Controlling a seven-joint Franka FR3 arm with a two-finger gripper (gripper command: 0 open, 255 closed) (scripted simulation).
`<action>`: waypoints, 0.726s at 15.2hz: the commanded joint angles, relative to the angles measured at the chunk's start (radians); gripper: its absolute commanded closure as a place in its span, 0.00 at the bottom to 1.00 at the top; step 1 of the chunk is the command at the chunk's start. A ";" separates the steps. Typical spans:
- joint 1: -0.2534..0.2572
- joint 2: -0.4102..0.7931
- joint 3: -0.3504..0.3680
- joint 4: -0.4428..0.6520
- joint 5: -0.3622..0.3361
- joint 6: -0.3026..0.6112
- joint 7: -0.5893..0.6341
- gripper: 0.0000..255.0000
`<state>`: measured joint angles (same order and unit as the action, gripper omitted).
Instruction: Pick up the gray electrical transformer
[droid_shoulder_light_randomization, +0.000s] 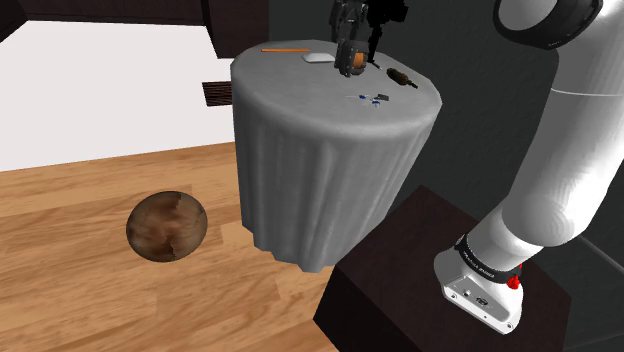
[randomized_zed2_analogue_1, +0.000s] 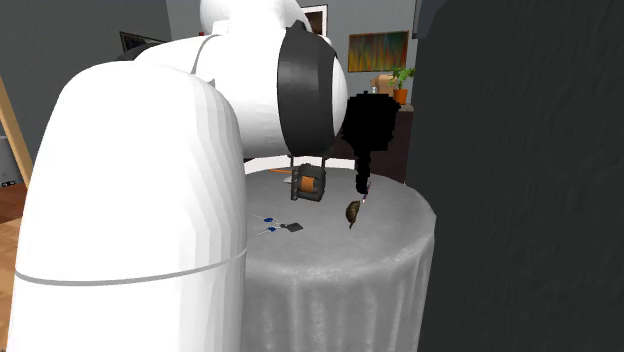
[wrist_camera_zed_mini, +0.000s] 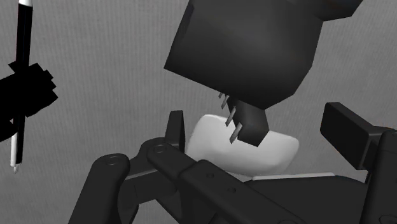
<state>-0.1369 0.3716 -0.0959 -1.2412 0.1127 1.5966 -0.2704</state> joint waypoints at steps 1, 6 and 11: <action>0.003 -0.007 0.000 -0.037 -0.001 0.031 -0.001 0.00; 0.005 -0.014 0.001 -0.083 -0.001 0.069 -0.003 1.00; 0.005 -0.014 0.001 -0.083 -0.001 0.070 -0.002 1.00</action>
<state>-0.1317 0.3568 -0.0948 -1.3245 0.1119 1.6666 -0.2727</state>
